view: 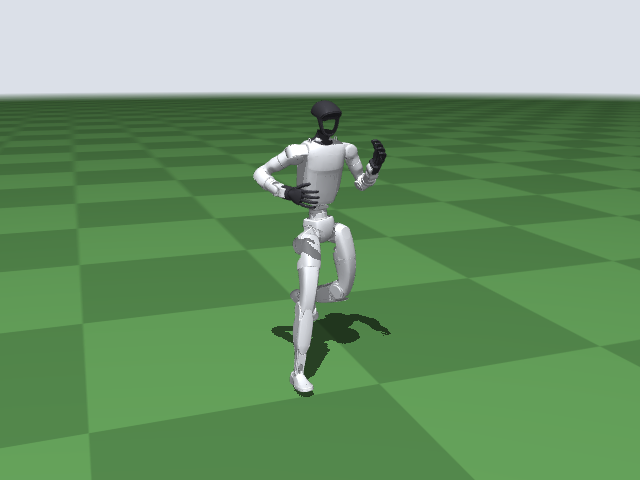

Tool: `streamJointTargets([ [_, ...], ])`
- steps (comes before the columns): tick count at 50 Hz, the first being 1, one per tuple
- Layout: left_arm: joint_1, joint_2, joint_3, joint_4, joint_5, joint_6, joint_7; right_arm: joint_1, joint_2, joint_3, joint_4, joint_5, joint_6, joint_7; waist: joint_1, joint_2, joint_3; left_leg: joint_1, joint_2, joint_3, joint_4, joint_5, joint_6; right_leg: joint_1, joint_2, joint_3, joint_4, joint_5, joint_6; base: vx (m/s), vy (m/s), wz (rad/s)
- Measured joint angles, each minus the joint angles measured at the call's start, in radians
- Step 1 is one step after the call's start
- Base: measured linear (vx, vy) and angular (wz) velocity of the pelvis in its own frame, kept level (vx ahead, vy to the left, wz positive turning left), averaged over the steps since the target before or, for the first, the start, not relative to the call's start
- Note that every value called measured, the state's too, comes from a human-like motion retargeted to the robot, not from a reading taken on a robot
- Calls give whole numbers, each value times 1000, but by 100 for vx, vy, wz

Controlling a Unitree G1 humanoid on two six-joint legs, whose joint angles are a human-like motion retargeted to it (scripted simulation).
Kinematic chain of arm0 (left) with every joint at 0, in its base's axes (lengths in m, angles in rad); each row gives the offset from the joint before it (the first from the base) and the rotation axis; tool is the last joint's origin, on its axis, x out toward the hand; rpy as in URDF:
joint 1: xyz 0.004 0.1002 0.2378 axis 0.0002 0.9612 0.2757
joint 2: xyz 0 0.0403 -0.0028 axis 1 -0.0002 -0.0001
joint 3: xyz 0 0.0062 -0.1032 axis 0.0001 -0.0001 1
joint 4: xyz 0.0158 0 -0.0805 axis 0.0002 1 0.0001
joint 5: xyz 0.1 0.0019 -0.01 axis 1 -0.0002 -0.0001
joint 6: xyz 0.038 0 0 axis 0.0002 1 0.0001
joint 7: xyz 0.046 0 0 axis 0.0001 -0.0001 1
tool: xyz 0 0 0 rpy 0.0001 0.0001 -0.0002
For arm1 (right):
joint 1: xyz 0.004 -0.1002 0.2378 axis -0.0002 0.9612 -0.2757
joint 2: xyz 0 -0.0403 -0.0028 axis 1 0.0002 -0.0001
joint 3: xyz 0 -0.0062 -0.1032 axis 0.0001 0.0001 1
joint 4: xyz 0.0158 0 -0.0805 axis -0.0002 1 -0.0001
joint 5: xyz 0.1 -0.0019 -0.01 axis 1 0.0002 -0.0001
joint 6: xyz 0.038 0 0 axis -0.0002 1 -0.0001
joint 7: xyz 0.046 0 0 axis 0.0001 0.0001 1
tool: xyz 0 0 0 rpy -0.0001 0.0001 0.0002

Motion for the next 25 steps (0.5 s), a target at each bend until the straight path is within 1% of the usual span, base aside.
streamJointTargets([
  [2, 173, -50, -18, 163, -75, 34, 23, -221, 8, 115, 175, -56, 10, -77, 75, 61, 53, -116, 4, -33, 151, -86, 39, -41, 38, 6, 232, -151, -54, 108, -42, -36],
  [3, 258, -71, -21, 236, -136, 45, 43, -340, 6, 166, 260, -108, 15, -121, 116, 88, 70, -176, 9, -27, 191, -117, 37, -69, 50, 15, 355, -215, -80, 105, -36, -48],
  [4, 329, -73, -25, 280, -158, 46, 41, -447, 14, 209, 303, -141, 16, -152, 160, 99, 70, -245, -9, -18, 197, -137, 53, -68, 58, 12, 393, -247, -91, 101, -31, -38],
  [5, 392, -66, -29, 308, -162, 43, 27, -549, 26, 248, 326, -164, 14, -177, 204, 104, 62, -319, -39, -7, 185, -152, 78, -53, 65, 3, 389, -263, -94, 98, -24, -16],
  [7, 523, 28, -13, 252, -168, 27, -23, -646, 72, 274, 243, -108, -15, -168, 307, 97, -2, -429, -96, 32, 28, -151, 99, -22, 74, -10, 366, -240, -100, 101, -14, 7],
  [8, 595, 88, 6, 205, -207, 29, -52, -666, 96, 275, 184, -83, -21, -151, 359, 78, -42, -460, -129, 56, -105, -135, 102, -9, 71, -10, 361, -210, -102, 105, -5, 30],
  [10, 735, 153, 46, 136, -322, 40, -103, -682, 104, 281, 66, -74, -20, -125, 440, 71, -107, -442, -165, 108, -460, -50, 74, 18, 78, 11, 395, -115, -95, 107, 1, 42],
  [11, 798, 153, 81, 111, -376, 50, -128, -684, 98, 290, 12, -69, -19, -110, 463, 93, -123, -388, -155, 142, -665, 39, 29, 30, 116, 52, 437, -58, -87, 110, 1, 40],
  [12, 853, 148, 117, 87, -419, 59, -150, -683, 92, 299, -39, -59, -22, -94, 481, 120, -137, -338, -140, 182, -847, 131, -19, 42, 164, 99, 479, -9, -80, 111, -2, 41],
  [13, 894, 134, 153, 65, -441, 67, -170, -677, 87, 308, -86, -38, -30, -76, 488, 157, -148, -294, -113, 231, -986, 230, -72, 52, 234, 157, 523, 26, -74, 110, -6, 59],
  [15, 917, 103, 203, 22, -458, 77, -183, -657, 77, 322, -153, -6, -42, -45, 474, 211, -165, -241, -69, 376, -1121, 347, -137, 56, 339, 233, 613, 25, -79, 106, -9, 97],
  [17, 828, 83, 198, 1, -469, 75, -159, -636, 71, 328, -150, -1, -35, -29, 429, 207, -169, -215, -74, 475, -1101, 255, -90, 18, 313, 221, 719, -66, -112, 93, -9, 152],
  [18, 734, 76, 172, 9, -473, 72, -136, -632, 71, 332, -119, -7, -27, -26, 402, 187, -156, -214, -92, 463, -1052, 168, -42, -9, 267, 212, 774, -122, -129, 83, -10, 192],
  [20, 480, 73, 79, 66, -474, 56, -71, -612, 81, 350, 2, -26, -8, -53, 341, 136, -114, -240, -132, 367, -890, 18, 39, -55, 190, 228, 839, -223, -146, 74, -12, 240],
  [22, 181, 84, -42, 138, -421, 30, 3, -562, 100, 356, 140, -41, 1, -104, 287, 104, -71, -265, -162, 263, -742, -50, 31, -84, 184, 279, 820, -285, -128, 67, -14, 295],
  [23, 41, 85, -100, 155, -370, 18, 24, -526, 108, 347, 171, -38, -6, -112, 267, 100, -55, -259, -174, 215, -713, -60, 10, -93, 199, 299, 781, -292, -114, 66, -12, 307],
  [25, -161, 54, -188, 131, -296, -1, 7, -425, 96, 305, 127, 2, -29, -60, 227, 114, -47, -211, -194, 108, -739, -42, -25, -108, 221, 297, 666, -243, -72, 66, -8, 306],
])
